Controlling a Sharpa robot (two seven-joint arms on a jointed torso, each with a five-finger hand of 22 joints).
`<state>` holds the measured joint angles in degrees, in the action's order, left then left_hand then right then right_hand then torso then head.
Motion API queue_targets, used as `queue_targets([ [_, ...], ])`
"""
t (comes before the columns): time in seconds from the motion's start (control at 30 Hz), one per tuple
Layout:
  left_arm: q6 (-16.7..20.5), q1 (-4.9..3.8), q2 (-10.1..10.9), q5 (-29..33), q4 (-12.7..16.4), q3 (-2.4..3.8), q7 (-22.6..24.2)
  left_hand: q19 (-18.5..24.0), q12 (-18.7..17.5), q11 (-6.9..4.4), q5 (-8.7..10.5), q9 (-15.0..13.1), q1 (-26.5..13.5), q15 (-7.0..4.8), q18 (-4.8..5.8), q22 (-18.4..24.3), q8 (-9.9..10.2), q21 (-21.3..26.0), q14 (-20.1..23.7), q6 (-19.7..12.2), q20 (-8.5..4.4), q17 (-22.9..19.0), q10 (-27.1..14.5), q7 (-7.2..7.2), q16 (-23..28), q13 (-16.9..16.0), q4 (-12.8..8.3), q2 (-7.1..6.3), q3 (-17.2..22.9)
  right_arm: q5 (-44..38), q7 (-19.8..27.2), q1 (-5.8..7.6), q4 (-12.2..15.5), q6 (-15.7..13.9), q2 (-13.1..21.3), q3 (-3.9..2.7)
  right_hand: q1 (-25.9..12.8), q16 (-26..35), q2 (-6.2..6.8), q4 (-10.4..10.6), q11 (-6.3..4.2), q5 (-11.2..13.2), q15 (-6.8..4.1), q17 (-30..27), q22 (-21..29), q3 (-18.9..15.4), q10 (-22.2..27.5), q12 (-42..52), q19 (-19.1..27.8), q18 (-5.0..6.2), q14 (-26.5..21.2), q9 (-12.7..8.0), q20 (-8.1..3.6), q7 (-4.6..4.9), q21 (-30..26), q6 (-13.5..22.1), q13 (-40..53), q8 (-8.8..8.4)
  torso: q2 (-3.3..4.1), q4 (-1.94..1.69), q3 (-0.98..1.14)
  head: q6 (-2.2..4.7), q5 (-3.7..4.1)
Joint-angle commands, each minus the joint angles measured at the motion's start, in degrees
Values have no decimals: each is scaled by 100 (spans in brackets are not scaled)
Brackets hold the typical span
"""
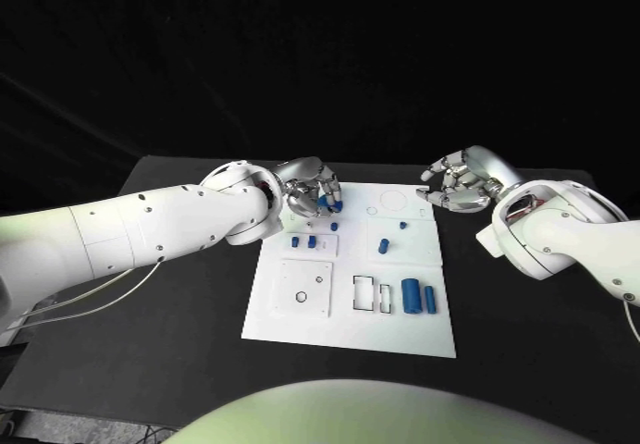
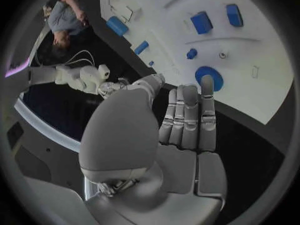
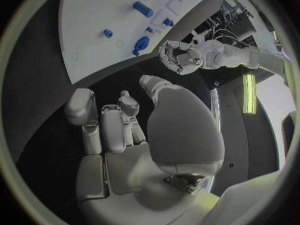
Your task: Assemble the parts on the task board
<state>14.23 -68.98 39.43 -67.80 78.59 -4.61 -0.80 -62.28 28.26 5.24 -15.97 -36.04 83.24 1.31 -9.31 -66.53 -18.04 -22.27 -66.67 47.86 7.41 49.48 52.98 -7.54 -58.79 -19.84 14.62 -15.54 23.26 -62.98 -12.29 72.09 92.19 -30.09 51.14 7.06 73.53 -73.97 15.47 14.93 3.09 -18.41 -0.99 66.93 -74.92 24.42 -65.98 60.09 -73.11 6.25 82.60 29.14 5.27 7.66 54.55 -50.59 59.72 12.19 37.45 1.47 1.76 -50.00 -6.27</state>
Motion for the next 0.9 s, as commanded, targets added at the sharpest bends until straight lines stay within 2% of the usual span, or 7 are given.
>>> queue_targets([
  [0.03, -21, 20, -111, -1353, -71, -3, 112, -89, -97, -26, -11, 127, 31, -23, -101, -99, 92, -85, -221, 37, -21, 261, 56, 40, -304, 127, -18, -26, 7, 65, 187, -9, -6, -11, -12, 2, -11, 508, 42, -13, 10, 26, 13, -526, 204, 71, 531, -742, 365, 197, -251, 18, 27, 30, -844, 62, -730, 23, 2, 8, 11, 0, 7],
  [0.07, -98, 23, -154, -1477, -105, -5, 54, -94, -131, -16, -4, 152, 27, -18, -96, -119, 109, -96, -230, 44, -20, 276, 37, 39, -330, 158, -18, -31, 3, 72, 195, -10, -7, -12, -13, 2, -14, 672, 50, -23, 23, 22, 34, -671, 322, 98, 736, -1059, 467, 236, -331, 26, 30, 30, -1099, 72, -1044, 26, 3, 10, 12, 0, 8],
  [0.2, -381, 32, -306, -1891, -260, -10, -138, -153, -261, -20, 54, 261, 22, -40, -96, -249, 179, -193, -476, 98, -39, 597, 44, 62, -696, 300, -27, -37, -19, 92, 223, -15, -10, -22, -19, 3, -31, 995, 62, -53, 36, 23, 49, -955, 550, 139, 786, -1268, 637, 297, -473, 41, 48, 40, -1576, 84, -1286, 36, 5, 6, 15, 0, 12],
  [0.3, -552, 35, -372, -2184, -327, -13, -206, -363, -356, -30, 132, 356, 43, -50, -22, -564, 235, -765, -692, 173, -52, 926, 142, 66, -1081, 425, -56, -38, -28, 98, 233, -16, -4, -31, -16, 3, -44, 1140, 67, -69, 43, 22, 57, -1075, 647, 155, 800, -1348, 697, 319, -536, 47, 56, 45, -1773, 92, -1388, 39, 13, 2, 17, 0, 34],
  [0.37, -668, 36, -408, -2295, -359, -15, -235, -400, -403, -41, 164, 385, 42, -70, -10, -655, 250, -905, -711, 201, -66, 952, 152, 72, -1149, 471, -58, -41, -36, 101, 236, -17, -4, -35, -16, 3, -52, 1220, 70, -78, 48, 20, 63, -1138, 706, 162, 812, -1397, 739, 334, -575, 50, 61, 49, -1898, 97, -1448, 41, 14, 1, 17, 0, 39],
  [0.47, -811, 37, -449, -2376, -404, -18, -259, -467, -461, -46, 190, 416, 34, -76, 21, -774, 265, -1128, -757, 250, -73, 1025, 178, 57, -1247, 524, -51, -38, -40, 108, 241, -17, -1, -42, -17, 3, -77, 1753, 78, -101, 67, 19, 90, -1624, 1004, 190, 863, -1602, 997, 417, -856, 61, 84, 67, -2543, 107, -1674, 48, 10, 2, 18, 0, 42],
  [0.9, -1081, 40, -606, -2454, -589, -24, -281, -653, -644, -76, 229, 515, 27, -90, 104, -1143, 332, -1768, -930, 387, -88, 1251, 410, 35, -1577, 685, -33, -16, -30, 128, 258, -18, 3, -68, -27, 3, -99, 2102, 78, -131, 85, 14, 105, -1909, 1108, 212, 866, -1765, 1006, 416, -1002, 68, 104, 78, -2698, 116, -1884, 55, 13, -1, 14, 0, 55],
])
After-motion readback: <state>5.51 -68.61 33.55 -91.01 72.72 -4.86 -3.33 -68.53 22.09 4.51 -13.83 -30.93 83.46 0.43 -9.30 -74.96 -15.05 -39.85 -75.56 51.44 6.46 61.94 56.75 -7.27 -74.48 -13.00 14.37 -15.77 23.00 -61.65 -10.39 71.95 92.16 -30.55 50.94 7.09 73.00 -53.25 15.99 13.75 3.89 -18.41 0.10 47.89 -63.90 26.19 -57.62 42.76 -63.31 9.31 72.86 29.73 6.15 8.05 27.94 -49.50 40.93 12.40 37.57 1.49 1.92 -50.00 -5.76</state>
